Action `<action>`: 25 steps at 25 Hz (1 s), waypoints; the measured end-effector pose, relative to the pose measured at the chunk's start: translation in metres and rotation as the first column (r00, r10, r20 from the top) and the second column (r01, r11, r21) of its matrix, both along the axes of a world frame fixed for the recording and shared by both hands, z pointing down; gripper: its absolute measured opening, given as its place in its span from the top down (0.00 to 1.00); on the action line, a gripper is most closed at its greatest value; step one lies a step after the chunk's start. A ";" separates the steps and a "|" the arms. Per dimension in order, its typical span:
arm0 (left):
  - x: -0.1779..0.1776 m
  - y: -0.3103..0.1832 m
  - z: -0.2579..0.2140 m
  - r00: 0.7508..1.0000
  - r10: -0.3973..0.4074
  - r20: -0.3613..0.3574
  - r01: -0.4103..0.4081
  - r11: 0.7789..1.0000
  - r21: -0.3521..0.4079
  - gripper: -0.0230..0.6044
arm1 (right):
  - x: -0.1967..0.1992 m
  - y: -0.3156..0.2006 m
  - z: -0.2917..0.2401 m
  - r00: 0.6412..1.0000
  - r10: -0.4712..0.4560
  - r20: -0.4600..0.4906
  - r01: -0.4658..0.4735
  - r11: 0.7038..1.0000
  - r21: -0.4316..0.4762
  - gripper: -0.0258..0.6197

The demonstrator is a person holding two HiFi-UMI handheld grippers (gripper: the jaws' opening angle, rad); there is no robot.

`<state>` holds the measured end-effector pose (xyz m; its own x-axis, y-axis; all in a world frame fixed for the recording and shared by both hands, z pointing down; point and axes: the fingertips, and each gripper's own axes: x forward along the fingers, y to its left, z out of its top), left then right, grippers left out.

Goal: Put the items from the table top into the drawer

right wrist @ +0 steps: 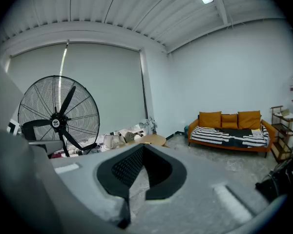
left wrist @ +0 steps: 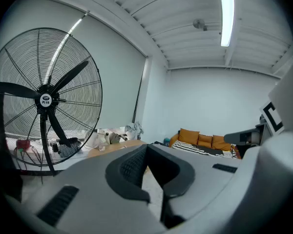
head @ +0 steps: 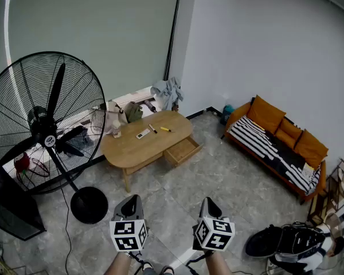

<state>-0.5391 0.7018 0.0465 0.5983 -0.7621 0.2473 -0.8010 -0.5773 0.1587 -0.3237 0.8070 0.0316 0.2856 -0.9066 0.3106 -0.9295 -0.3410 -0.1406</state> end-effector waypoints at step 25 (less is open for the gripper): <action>-0.007 -0.054 0.020 0.997 0.066 0.030 -0.065 0.998 -0.019 0.98 | -0.014 -0.034 0.036 0.995 0.071 0.065 -0.066 0.995 -0.076 0.95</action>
